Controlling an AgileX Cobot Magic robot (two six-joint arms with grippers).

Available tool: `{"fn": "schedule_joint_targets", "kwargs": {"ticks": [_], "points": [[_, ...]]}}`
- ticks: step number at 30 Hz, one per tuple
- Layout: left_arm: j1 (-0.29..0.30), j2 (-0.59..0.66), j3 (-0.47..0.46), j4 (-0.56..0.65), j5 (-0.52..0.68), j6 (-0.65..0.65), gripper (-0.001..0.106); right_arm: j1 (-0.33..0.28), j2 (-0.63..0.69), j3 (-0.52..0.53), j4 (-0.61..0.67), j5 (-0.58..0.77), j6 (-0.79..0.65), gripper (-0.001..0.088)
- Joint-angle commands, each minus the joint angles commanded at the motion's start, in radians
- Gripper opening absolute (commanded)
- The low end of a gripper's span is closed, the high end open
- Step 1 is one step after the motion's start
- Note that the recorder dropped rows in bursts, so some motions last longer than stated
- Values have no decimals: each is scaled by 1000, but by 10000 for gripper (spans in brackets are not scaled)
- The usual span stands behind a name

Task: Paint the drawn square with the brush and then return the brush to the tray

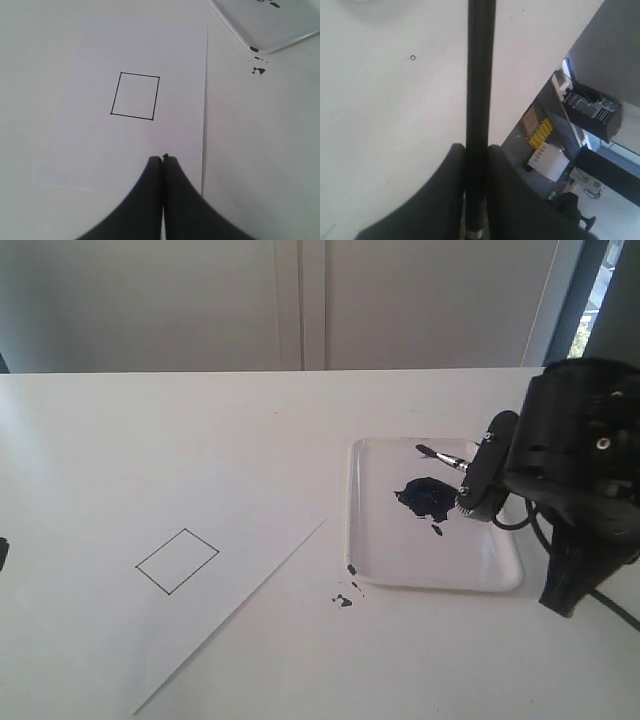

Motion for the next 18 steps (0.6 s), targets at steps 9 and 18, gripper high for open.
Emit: {"fn": "schedule_joint_targets", "kwargs": {"ticks": [9,18], "points": [[0,0,0,0,2,0,0,0,72,0,-118,0,0,0],[0,0,0,0,6,0,0,0,161,2,-153,0,-4,0]]}}
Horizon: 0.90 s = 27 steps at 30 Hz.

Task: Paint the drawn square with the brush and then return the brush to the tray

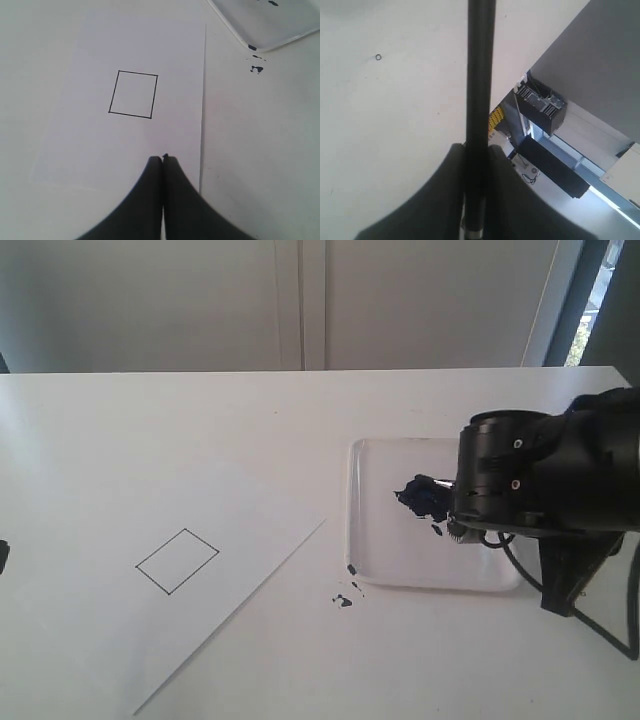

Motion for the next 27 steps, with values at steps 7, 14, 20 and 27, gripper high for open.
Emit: {"fn": "schedule_joint_targets", "kwargs": {"ticks": [7,14,20,27], "points": [[0,0,0,0,0,0,0,0,31,0,-53,0,19,0],[0,0,0,0,0,0,0,-21,31,0,-53,0,48,0],[0,0,0,0,0,0,0,-65,31,0,-24,0,50,0],[0,0,0,0,0,0,0,-65,50,0,34,0,-16,0]]}}
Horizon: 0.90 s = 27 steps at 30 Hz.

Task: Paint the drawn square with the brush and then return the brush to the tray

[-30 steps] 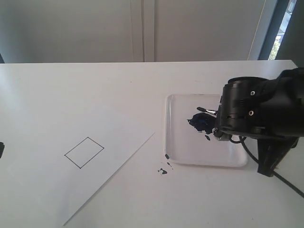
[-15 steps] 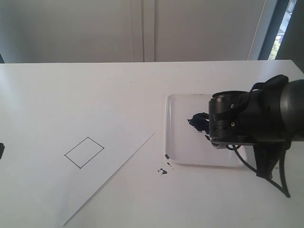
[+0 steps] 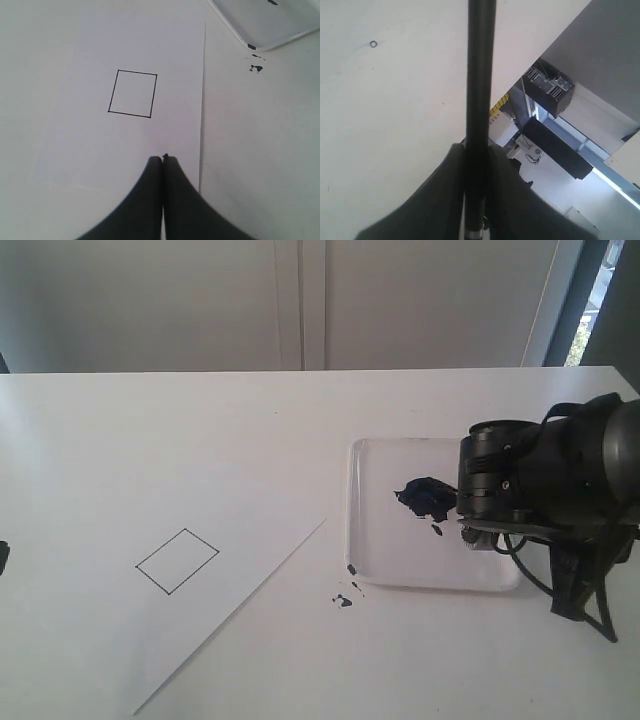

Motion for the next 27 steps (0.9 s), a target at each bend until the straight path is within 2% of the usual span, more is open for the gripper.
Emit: {"fn": "schedule_joint_targets", "kwargs": {"ticks": [7,11,15,19,23,27], "points": [[0,0,0,0,0,0,0,0,-34,0,1,0,2,0],[0,0,0,0,2,0,0,0,-120,-2,4,0,24,0],[0,0,0,0,2,0,0,0,-201,-2,110,0,-35,0],[0,23,0,13,-1,0,0,11,-238,-2,163,0,-43,0],[0,72,0,21,-25,0,0,67,-262,-2,202,0,-97,0],[0,116,0,21,-65,0,0,154,-262,-4,202,0,-119,0]]}}
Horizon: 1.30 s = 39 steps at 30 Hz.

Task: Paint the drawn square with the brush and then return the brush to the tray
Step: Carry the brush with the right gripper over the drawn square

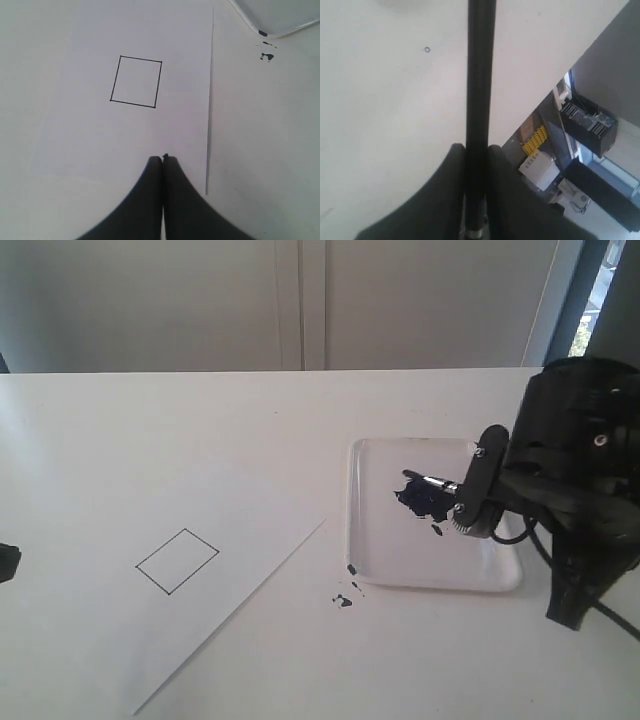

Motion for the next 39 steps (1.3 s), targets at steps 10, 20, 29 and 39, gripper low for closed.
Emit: {"fn": "schedule_joint_targets", "kwargs": {"ticks": [10,20,29,39], "points": [[0,75,0,36,-48,-3,0,167,9,-101,-52,-5,33,0],[0,127,0,64,-100,-22,0,318,121,-174,-295,0,33,0],[2,152,0,73,-175,-32,0,443,226,-174,-415,0,81,0],[2,345,0,90,-250,-44,31,473,298,-174,-503,0,124,0]]}}
